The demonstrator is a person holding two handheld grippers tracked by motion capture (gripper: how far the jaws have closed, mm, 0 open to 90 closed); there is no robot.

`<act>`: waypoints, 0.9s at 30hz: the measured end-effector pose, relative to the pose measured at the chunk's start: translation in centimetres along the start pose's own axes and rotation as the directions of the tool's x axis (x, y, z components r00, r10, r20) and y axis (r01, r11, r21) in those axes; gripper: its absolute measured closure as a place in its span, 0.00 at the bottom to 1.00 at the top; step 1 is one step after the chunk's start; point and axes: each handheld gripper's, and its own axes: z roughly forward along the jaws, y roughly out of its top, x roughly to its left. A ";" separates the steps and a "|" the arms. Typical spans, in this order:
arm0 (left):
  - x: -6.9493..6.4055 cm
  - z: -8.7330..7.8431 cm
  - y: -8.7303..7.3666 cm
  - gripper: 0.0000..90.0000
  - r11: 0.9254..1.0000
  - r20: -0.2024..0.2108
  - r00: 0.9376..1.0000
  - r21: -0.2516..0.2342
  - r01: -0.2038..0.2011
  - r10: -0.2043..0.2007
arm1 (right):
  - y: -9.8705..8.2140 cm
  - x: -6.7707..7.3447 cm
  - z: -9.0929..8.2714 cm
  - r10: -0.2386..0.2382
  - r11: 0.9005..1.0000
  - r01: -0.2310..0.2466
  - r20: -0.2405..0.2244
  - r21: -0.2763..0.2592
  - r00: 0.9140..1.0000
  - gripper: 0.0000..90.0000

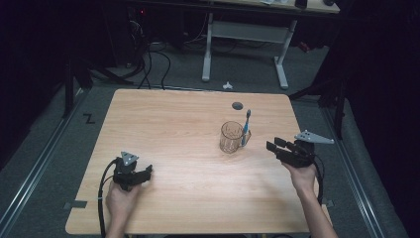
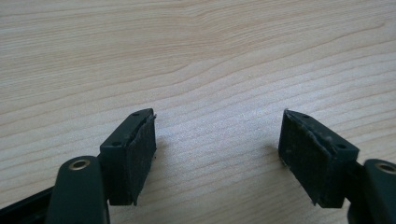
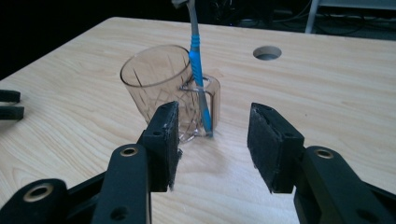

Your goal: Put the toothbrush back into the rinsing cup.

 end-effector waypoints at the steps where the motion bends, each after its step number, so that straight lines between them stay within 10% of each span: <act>1: 0.0 0.0 0.0 0.31 1.000 0.000 1.000 0.000 0.000 0.000 | -0.2 0.0 -0.1 0.001 1.000 -0.001 0.003 0.002 1.000 0.60; 27: 0.0 0.0 0.0 0.31 1.000 0.000 1.000 0.000 0.000 0.000 | -4.7 -1.3 1.0 0.051 0.995 -0.055 0.060 0.080 0.997 0.66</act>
